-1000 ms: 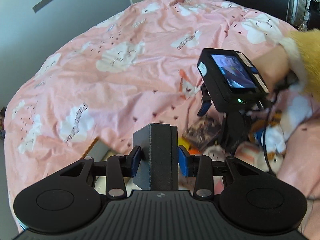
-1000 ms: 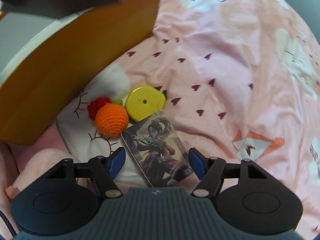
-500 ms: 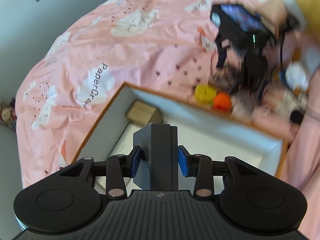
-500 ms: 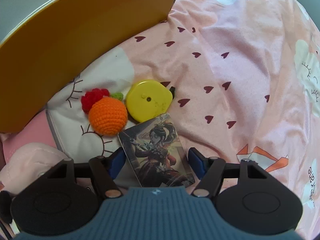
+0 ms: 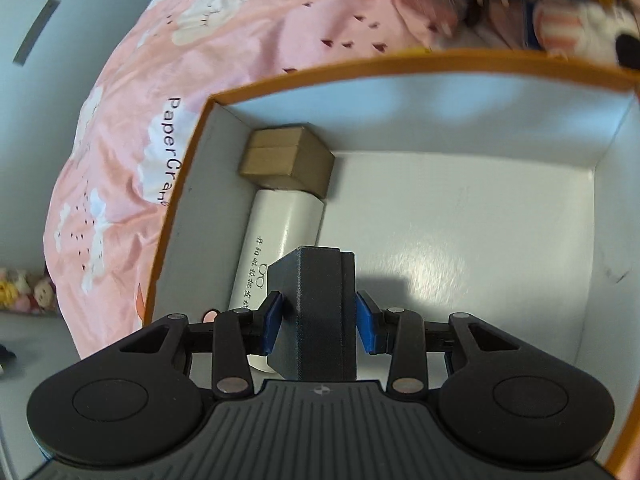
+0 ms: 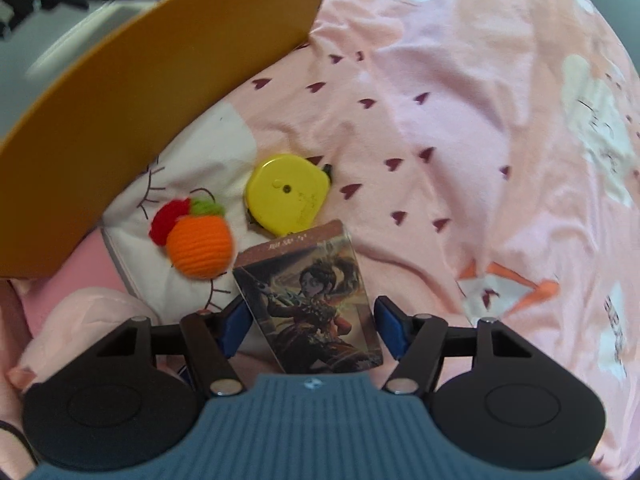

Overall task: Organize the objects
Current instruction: 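Carry the black gift box into the box with the left gripper while the right grasps the picture card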

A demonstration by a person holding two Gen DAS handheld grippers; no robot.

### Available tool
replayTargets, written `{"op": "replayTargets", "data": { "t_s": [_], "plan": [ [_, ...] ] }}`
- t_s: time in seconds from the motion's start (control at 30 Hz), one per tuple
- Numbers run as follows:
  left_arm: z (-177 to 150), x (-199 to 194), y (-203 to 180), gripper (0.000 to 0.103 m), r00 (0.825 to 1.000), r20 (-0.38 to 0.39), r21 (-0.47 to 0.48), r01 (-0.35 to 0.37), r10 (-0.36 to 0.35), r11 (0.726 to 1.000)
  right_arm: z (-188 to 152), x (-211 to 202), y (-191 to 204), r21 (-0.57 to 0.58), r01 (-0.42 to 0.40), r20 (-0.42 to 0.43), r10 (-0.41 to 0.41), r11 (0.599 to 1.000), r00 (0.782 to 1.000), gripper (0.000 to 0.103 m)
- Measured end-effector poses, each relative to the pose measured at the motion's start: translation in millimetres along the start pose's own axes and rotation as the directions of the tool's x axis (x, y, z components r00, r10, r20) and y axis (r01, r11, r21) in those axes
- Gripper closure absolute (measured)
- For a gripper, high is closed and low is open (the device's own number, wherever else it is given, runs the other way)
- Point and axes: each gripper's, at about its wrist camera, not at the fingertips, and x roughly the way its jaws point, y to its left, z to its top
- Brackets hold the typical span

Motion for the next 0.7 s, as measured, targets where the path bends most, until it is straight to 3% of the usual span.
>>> {"op": "replayTargets", "data": {
  "t_s": [0.17, 0.33, 0.53, 0.7],
  "plan": [
    [-6.6, 12.6, -12.3, 0.059, 0.999, -0.024, 0.085, -0.024, 0.026, 0.996, 1.4, -28.0, -6.0, 0.076, 0.005, 0.016, -0.006, 0.997, 1.000, 0.037],
    [-14.7, 28.0, -18.0, 0.060, 0.997, -0.058, 0.137, -0.048, 0.057, 0.989, 10.5, -78.6, -0.1, 0.156, -0.075, 0.127, 0.056, 0.985, 0.990, 0.038],
    [-19.2, 31.7, -25.3, 0.060, 0.996, -0.045, 0.196, -0.069, 0.079, 0.978, 45.9, -126.3, 24.1, 0.168, -0.191, 0.285, 0.137, 0.967, 0.949, 0.038],
    [-18.1, 30.9, -20.8, 0.058, 0.998, -0.045, 0.154, -0.042, 0.050, 0.987, 82.1, -131.8, 44.9, 0.195, -0.280, 0.347, 0.201, 0.940, 0.916, 0.038]
  ]
}}
